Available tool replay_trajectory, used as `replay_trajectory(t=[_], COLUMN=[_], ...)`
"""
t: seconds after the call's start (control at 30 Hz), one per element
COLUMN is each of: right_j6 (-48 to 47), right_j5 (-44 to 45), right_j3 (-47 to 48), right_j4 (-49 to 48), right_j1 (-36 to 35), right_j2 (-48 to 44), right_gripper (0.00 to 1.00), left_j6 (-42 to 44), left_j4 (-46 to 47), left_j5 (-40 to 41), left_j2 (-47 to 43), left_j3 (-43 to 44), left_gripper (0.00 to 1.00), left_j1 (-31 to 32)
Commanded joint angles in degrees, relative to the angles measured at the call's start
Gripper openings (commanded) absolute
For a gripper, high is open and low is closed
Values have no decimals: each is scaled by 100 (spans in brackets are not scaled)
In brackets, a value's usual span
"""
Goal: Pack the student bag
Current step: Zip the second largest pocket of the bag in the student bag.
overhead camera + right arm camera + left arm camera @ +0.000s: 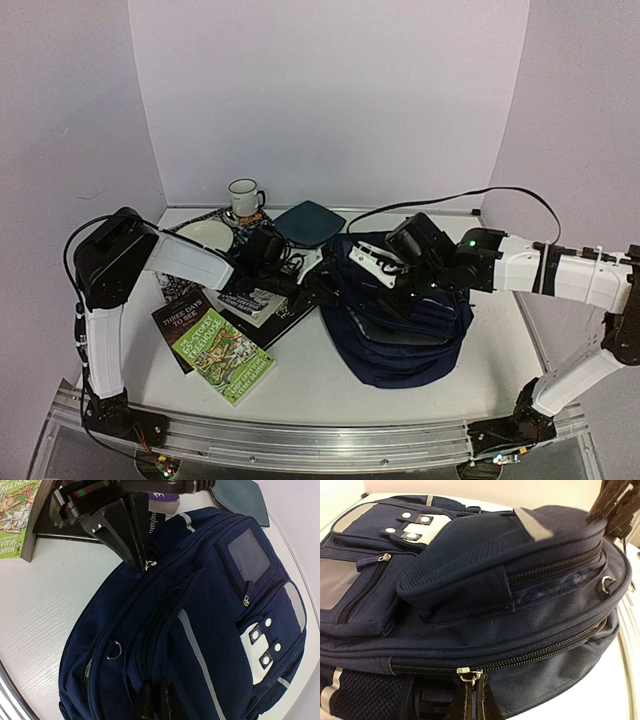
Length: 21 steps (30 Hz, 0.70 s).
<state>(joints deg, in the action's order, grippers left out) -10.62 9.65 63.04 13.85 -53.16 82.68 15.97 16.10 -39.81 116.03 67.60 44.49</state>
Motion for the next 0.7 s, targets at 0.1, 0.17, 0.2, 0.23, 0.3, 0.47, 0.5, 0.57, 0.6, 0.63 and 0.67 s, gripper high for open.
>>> replay_trajectory(t=[0.1, 0.17, 0.2, 0.23, 0.3, 0.47, 0.5, 0.57, 0.6, 0.63, 0.67], right_j6=[144, 181, 202, 223, 274, 409, 449, 560, 620, 692, 767], right_j5=[683, 669, 671, 684, 731, 740, 735, 686, 645, 589, 510], right_j3=[440, 433, 415, 390, 344, 136, 87, 17, -9, -67, -96], right_j4=[-324, -478, -582, -694, -886, -1504, -1636, -1859, -1957, -2101, -2189], right_j1=[-14, -10, -11, -14, -15, -14, -16, -7, 1, 13, 18], right_j2=[495, 571, 602, 637, 702, 792, 806, 845, 878, 914, 933], right_gripper=[0, 0, 0, 0, 0, 0, 0, 0, 0, 0, 0], left_j6=[-618, -904, -1059, -1198, -1472, -1999, -2124, -2365, -2496, -2656, -2807], left_j4=[77, 83, 87, 85, 85, 146, 193, 434, 586, 799, 1025], left_j5=[231, 341, 394, 454, 536, 672, 698, 745, 795, 879, 981], left_j2=[-849, -856, -850, -839, -837, -1001, -1047, -1170, -1248, -1366, -1467], left_j3=[-462, -469, -461, -441, -396, -320, -336, -462, -576, -726, -880], left_gripper=[0, 0, 0, 0, 0, 0, 0, 0, 0, 0, 0], left_j1=[513, 665, 734, 806, 979, 1389, 1467, 1573, 1593, 1597, 1600])
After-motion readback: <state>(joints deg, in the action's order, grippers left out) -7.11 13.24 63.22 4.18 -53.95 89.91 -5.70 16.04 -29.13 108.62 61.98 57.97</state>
